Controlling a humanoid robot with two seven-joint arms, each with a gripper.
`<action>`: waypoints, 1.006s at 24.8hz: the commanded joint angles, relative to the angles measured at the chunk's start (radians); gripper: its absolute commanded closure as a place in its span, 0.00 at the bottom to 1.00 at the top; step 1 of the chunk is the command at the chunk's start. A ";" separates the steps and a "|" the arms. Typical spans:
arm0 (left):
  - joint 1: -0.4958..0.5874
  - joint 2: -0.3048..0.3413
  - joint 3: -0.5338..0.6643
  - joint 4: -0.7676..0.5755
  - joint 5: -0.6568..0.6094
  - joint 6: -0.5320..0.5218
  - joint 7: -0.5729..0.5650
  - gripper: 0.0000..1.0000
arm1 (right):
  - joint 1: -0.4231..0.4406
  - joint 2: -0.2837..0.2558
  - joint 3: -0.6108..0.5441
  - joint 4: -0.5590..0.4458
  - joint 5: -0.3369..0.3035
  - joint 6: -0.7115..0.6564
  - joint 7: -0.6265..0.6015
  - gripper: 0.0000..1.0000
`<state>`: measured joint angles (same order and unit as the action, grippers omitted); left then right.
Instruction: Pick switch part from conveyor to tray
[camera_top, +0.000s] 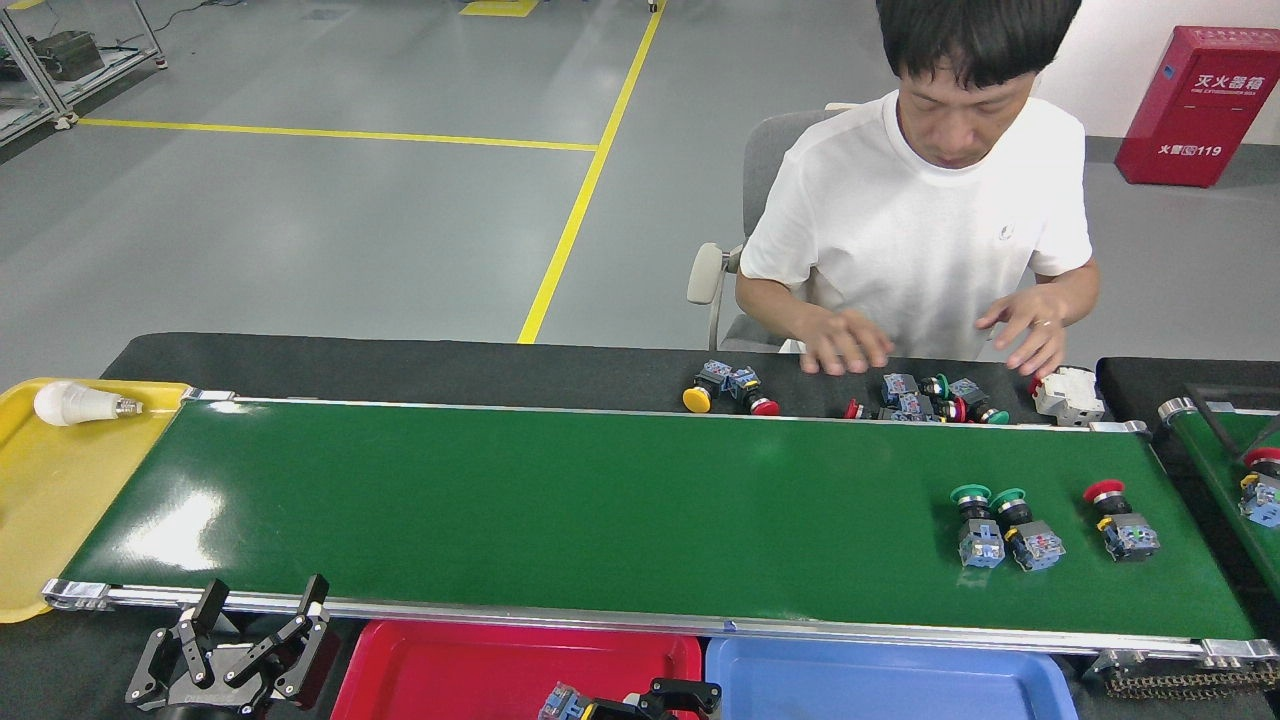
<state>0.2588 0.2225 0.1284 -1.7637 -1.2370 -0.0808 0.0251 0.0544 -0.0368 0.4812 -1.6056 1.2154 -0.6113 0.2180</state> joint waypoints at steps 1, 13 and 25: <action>-0.004 0.008 0.022 -0.013 -0.002 -0.004 0.012 0.00 | -0.008 0.006 -0.001 -0.010 -0.005 0.021 -0.005 0.01; 0.017 -0.006 0.028 -0.011 -0.006 -0.048 0.009 0.00 | -0.016 0.041 -0.251 -0.096 -0.010 0.320 -0.089 0.00; 0.034 -0.018 0.089 -0.013 -0.004 -0.050 0.016 0.00 | 0.110 -0.118 -0.405 -0.116 -0.011 0.690 -0.223 0.00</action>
<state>0.2947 0.2037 0.2099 -1.7637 -1.2393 -0.1282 0.0313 0.1675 -0.1497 0.0934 -1.7033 1.2074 0.0859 0.0139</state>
